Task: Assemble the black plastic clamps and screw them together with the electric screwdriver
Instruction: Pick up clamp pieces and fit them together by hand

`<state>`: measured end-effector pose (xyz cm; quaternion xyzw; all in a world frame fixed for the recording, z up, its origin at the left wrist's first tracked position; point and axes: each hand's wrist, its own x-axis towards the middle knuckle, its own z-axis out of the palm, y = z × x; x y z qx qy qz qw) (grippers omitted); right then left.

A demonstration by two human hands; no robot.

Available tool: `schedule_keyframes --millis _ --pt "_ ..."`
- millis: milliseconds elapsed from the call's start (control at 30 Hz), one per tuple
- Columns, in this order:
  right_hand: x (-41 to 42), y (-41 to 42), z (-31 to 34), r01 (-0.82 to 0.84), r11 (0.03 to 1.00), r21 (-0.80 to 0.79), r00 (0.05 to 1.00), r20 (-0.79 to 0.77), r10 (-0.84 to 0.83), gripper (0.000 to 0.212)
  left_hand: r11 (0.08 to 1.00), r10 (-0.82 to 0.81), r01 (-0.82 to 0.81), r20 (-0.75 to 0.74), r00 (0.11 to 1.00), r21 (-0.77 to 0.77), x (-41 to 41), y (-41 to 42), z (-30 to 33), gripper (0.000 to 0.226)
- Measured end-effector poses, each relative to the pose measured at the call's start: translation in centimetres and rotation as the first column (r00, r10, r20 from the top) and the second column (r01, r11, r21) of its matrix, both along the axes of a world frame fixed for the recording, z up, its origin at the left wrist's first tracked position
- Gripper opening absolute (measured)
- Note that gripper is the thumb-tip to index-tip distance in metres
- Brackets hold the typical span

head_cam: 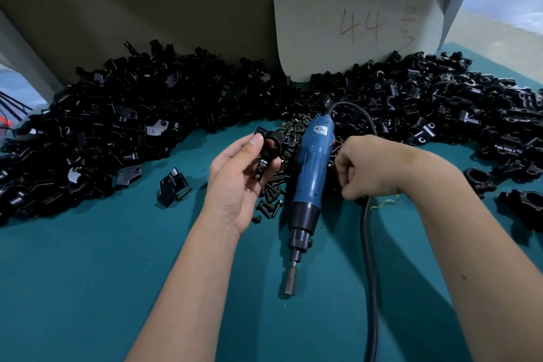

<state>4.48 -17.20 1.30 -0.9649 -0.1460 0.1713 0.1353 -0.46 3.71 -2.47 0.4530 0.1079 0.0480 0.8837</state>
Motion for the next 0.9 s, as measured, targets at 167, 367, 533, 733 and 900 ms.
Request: schedule_keyframes --millis 167,367,533,733,900 --pt "0.1 0.2 0.4 0.039 0.999 -0.026 0.999 0.036 -0.038 0.011 1.0 0.006 -0.006 -0.005 1.0 0.005 0.1 0.0 0.1 0.011" --pt "0.0 1.0 0.5 0.039 0.992 -0.12 0.999 0.028 -0.036 0.005 1.0 0.016 -0.016 -0.025 1.0 -0.007 0.1 0.1 0.1 0.012" --pt "-0.3 1.1 0.3 -0.013 0.992 -0.124 0.998 0.066 0.021 0.017 1.0 0.019 -0.019 -0.032 0.999 0.002 0.0 0.1 0.0 0.011" --pt "0.7 -1.2 0.8 0.074 0.982 0.171 0.986 0.136 -0.098 0.011 0.999 0.035 -0.036 -0.033 0.999 -0.014 0.1 0.0 0.0 0.021" --pt "0.5 -1.0 1.1 0.152 0.695 0.703 0.98 -0.015 -0.2 0.013 1.0 0.026 -0.027 -0.026 0.999 -0.014 0.1 -0.2 0.0 0.016"
